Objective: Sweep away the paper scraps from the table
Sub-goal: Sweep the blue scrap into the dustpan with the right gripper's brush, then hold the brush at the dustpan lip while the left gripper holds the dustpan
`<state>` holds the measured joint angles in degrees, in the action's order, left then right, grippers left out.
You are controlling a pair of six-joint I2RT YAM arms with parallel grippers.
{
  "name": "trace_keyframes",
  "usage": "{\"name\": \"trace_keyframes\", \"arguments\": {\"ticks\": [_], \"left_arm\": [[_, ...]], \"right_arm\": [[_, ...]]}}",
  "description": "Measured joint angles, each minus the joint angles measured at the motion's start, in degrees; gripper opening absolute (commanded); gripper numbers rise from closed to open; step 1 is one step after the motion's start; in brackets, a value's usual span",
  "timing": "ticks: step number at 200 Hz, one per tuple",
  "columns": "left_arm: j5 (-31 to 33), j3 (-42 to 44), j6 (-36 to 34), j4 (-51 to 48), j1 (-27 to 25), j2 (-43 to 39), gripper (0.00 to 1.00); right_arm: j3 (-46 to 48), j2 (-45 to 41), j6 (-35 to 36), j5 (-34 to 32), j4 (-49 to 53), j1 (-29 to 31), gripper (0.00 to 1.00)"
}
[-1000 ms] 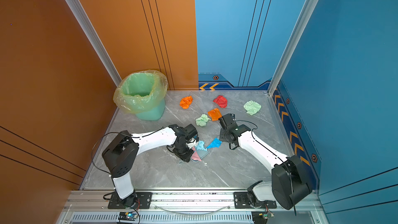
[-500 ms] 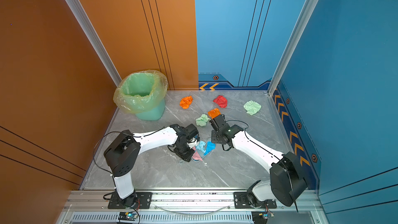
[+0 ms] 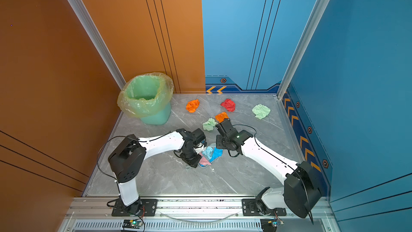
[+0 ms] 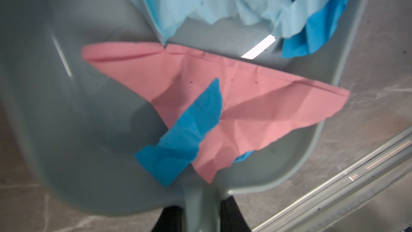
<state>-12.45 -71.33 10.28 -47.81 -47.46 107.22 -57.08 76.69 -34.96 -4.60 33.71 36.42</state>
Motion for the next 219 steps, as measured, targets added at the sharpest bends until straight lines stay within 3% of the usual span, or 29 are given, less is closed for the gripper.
{"name": "trace_keyframes", "arguments": {"ticks": [42,83,219], "left_arm": [[0.0,0.0,0.0,0.0,-0.2,0.1,0.0],[0.0,0.0,0.0,0.0,-0.2,0.1,0.0],[0.0,-0.2,0.0,0.0,-0.2,0.1,0.0]], "right_arm": [[0.0,-5.6,0.0,-5.0,1.5,-6.0,0.0],[0.0,-4.0,1.0,-7.7,5.9,-8.3,0.0],[-0.5,3.1,1.8,-2.0,7.7,2.1,0.0]]}}
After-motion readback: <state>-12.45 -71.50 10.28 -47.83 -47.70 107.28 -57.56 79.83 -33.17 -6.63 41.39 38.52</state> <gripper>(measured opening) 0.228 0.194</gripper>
